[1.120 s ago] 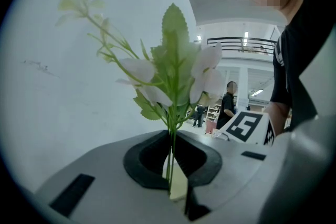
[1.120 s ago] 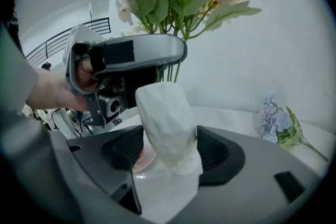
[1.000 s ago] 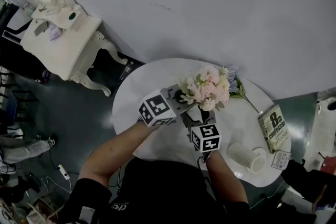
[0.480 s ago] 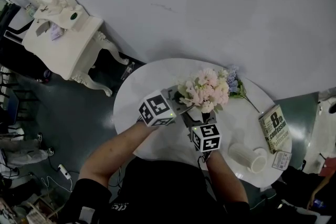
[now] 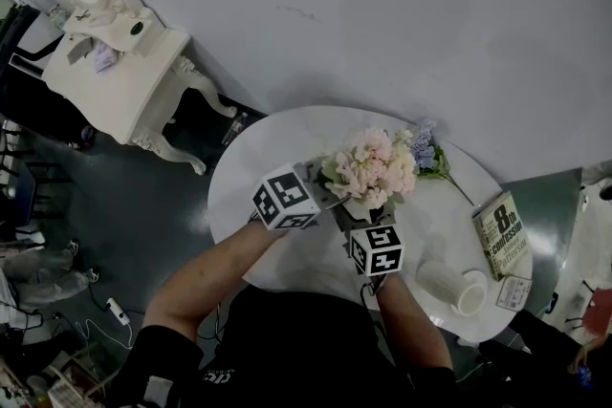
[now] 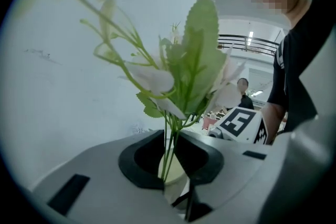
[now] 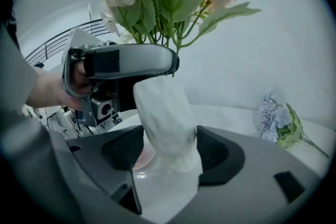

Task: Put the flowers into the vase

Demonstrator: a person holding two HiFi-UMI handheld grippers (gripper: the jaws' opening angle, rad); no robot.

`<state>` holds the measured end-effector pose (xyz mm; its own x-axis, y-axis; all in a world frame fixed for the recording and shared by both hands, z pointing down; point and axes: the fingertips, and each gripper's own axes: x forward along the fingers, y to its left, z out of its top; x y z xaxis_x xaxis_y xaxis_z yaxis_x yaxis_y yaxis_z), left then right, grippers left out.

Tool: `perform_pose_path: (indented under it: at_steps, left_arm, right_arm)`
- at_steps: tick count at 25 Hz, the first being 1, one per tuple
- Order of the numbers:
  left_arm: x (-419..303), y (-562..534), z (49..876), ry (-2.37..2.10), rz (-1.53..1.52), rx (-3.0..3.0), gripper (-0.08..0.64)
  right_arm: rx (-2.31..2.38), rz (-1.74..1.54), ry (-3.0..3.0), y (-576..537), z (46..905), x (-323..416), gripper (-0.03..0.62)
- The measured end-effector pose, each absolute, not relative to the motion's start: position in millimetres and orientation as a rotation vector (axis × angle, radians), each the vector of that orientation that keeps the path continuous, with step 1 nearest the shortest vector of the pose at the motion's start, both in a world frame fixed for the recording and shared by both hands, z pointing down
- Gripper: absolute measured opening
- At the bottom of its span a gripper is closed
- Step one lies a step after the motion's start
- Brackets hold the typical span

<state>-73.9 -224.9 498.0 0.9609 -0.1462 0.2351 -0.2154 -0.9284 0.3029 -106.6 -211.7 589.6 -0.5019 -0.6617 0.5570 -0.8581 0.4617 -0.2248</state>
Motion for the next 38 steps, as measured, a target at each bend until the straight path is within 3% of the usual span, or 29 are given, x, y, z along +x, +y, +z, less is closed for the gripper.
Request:
perform_pose_path:
  at_steps: [10,17,38]
  left_arm:
    - [-75.7,-221.6,495.8,-0.255,0.274,2.734,0.07]
    - [-73.9,-216.5,498.9,-0.251,0.31,2.733,0.129]
    - [-86.3,-220.3,500.1,-0.32,0.376,2.773,0.176]
  right_arm:
    - [1.278,0.689,-2.321,-209.1,592.1,-106.3,0.313]
    - [1.275,0.685,-2.317,-208.7,592.9,-105.6,0.313]
    - [1.275,0.691,-2.321,-209.5,593.1,-106.1,0.313]
